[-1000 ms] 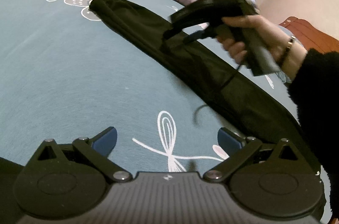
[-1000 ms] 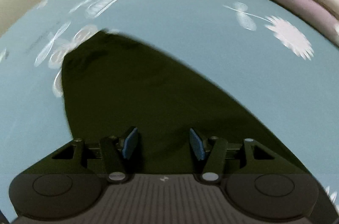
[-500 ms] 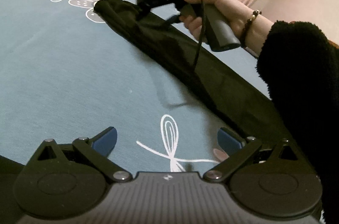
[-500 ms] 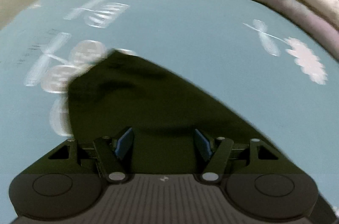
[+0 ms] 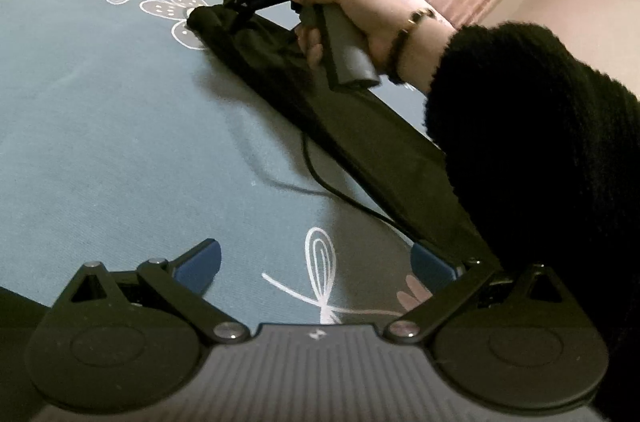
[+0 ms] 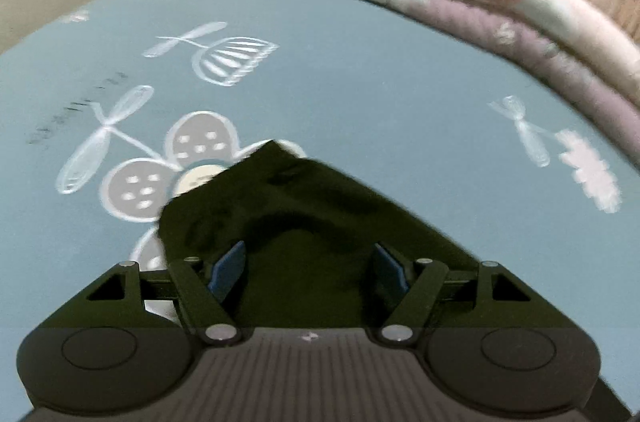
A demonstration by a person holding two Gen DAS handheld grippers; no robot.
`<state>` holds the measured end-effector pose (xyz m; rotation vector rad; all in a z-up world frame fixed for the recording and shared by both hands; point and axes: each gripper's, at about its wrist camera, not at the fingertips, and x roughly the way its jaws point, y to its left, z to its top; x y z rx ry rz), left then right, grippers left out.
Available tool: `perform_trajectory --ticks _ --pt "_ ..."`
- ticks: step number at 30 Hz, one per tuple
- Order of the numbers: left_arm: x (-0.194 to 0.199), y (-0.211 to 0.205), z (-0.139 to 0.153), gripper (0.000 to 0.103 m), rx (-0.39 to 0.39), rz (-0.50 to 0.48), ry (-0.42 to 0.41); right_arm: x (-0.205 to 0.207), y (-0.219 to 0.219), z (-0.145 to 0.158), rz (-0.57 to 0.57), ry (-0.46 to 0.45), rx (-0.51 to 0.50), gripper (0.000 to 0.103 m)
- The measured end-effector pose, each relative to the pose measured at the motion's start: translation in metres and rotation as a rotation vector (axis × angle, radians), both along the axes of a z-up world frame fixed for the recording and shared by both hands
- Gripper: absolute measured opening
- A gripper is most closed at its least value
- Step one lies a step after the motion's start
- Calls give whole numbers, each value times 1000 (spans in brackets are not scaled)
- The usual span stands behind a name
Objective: Fold clothes
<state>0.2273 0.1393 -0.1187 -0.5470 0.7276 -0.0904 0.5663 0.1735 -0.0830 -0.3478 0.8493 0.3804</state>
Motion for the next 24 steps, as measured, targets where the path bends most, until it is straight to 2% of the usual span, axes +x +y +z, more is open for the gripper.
perform_trajectory --ticks 2,5,8,13,15,17,21,24 --pt "0 0 1 100 1 3 -2 8 7 -6 -28 -21 -24 75" --pt "0 2 1 100 10 18 3 21 12 -14 -24 2 -13 75" --pt "0 6 1 100 1 32 10 20 6 -4 -9 25 43 75" --pt "-2 10 2 100 -3 70 21 0 3 17 107 100 63 75" --pt "-2 11 2 100 -1 83 21 -9 8 13 150 143 10 75" --pt "0 11 1 100 -3 77 25 -15 15 4 175 142 -47 75" --pt "3 8 -1 100 11 56 37 -19 23 -8 216 191 -20 75" --pt "0 7 2 100 20 57 27 -26 15 11 228 166 11 75"
